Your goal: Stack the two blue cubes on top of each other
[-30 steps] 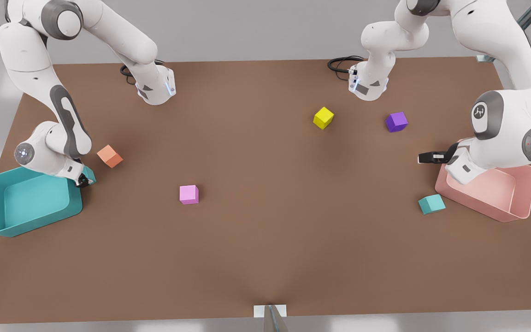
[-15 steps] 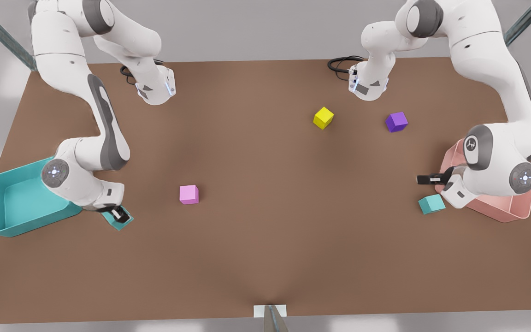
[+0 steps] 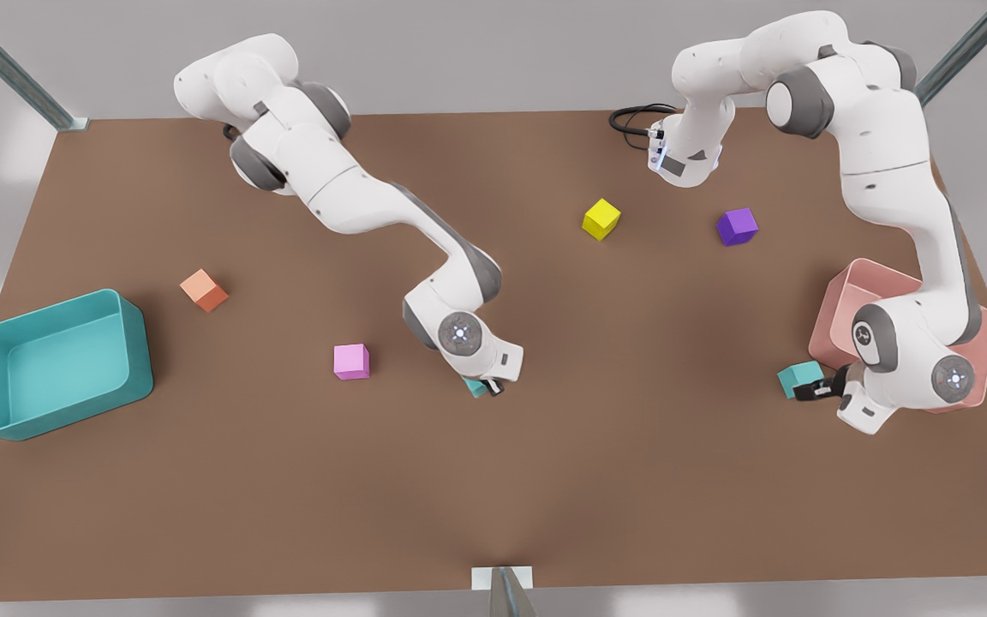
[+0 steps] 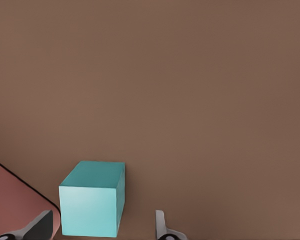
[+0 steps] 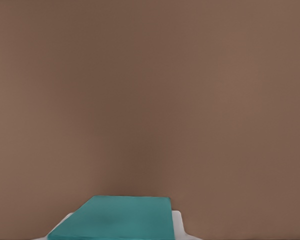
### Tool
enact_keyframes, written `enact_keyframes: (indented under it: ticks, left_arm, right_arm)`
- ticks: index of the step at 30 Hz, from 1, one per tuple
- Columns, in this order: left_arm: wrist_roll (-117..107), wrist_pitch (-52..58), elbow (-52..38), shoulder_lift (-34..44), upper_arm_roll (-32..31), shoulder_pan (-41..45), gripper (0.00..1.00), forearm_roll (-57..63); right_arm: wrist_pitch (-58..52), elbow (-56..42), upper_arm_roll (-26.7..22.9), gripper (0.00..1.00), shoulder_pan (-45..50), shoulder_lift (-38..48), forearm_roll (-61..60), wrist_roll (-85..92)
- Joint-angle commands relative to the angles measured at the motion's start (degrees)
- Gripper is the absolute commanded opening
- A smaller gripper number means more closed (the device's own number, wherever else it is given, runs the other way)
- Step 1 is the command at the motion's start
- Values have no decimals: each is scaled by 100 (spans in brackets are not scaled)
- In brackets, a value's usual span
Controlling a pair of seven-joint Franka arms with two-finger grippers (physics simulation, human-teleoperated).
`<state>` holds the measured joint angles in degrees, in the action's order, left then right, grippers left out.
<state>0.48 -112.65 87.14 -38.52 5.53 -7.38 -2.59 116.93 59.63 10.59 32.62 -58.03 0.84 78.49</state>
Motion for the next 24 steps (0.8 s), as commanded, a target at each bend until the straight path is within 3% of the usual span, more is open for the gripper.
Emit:
enact_keyframes:
  ticks: [1, 3, 4, 5, 11, 15, 24]
  left_arm:
    - [-127, -486, 110, 12, 0, -17, 100, 4]
    - [-118, -486, 154, 20, 0, -114, 100, 4]
    - [-118, -486, 181, 12, 0, -123, 100, 4]
    - [-118, -486, 207, 12, 0, -132, 100, 4]
    - [-109, -512, 321, -111, 0, -167, 100, 4]
    - [-101, -723, 673, -120, 0, -176, 100, 4]
    - [-109, -996, 699, -384, 0, -202, 100, 4]
  right_arm:
    - [585, -13, -5, 61, 42, -112, 4, -5318]
    - [726, -31, -5, 66, 95, -183, 4, -5362]
    - [735, -39, -5, 90, 104, -191, 4, -5371]
    - [787, -39, -5, 100, 139, -191, 4, -5503]
    - [981, -110, -84, 100, 218, -314, -5, -5652]
    - [1095, -48, -66, 100, 218, -393, -49, -8245]
    - [1306, -83, -66, 100, 210, -578, -40, -8254]
